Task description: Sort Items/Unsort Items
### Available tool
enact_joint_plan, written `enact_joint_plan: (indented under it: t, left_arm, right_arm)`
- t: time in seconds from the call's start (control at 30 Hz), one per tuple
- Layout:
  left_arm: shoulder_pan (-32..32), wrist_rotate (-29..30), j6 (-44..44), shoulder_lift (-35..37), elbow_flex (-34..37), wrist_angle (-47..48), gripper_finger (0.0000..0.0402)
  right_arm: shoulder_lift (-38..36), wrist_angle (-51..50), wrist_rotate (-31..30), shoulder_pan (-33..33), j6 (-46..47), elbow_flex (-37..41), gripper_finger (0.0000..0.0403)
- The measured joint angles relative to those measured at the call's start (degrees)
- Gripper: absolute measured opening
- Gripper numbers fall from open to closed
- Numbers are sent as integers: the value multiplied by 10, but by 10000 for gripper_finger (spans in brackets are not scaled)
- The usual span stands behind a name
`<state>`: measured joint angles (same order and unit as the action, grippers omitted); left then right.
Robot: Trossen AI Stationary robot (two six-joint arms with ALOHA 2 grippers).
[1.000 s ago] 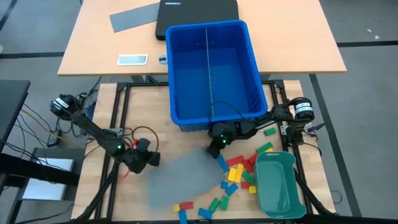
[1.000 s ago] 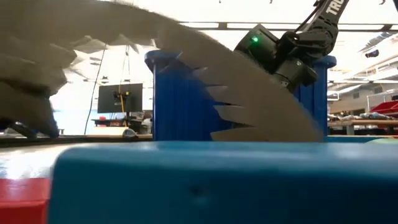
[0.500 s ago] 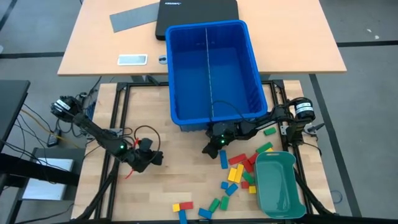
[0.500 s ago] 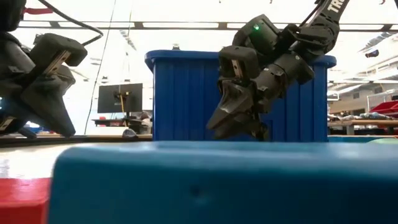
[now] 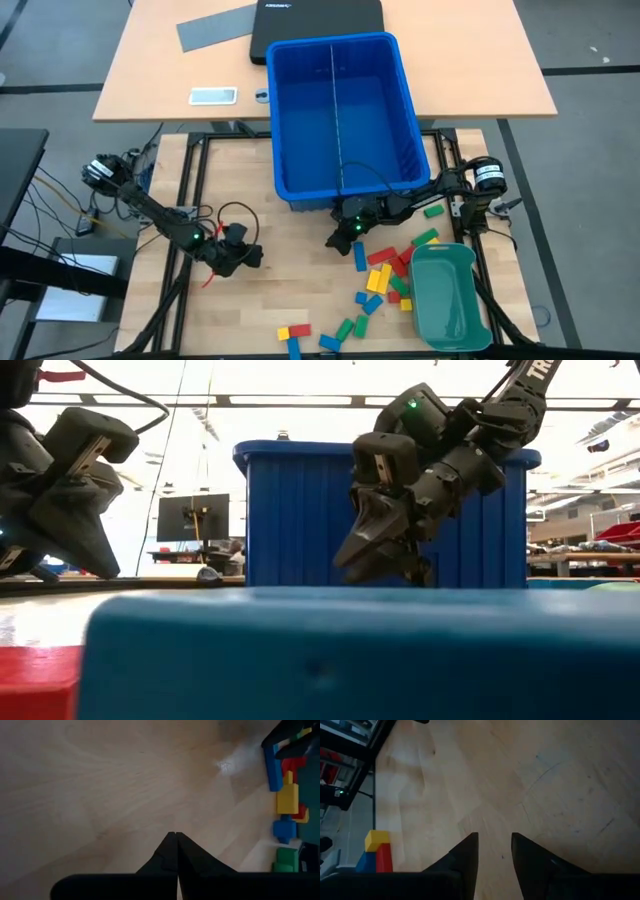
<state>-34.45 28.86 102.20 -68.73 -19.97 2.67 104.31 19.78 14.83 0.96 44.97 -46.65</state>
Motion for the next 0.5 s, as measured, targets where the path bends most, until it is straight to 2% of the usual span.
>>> enact_joint_plan:
  t: [0.17, 0.4, 0.5]
  left_arm:
    - [0, 0, -49, 0, 0, -51, 1]
    - [0, 0, -118, 0, 0, -128, 1]
    - [5, -1, -122, 0, 0, -141, 1]
  right_arm:
    - [0, 28, 34, 3, 0, 1, 97]
    - [-24, 56, 56, 19, -18, -7, 10]
    - [-41, 53, 55, 21, -31, -19, 9]
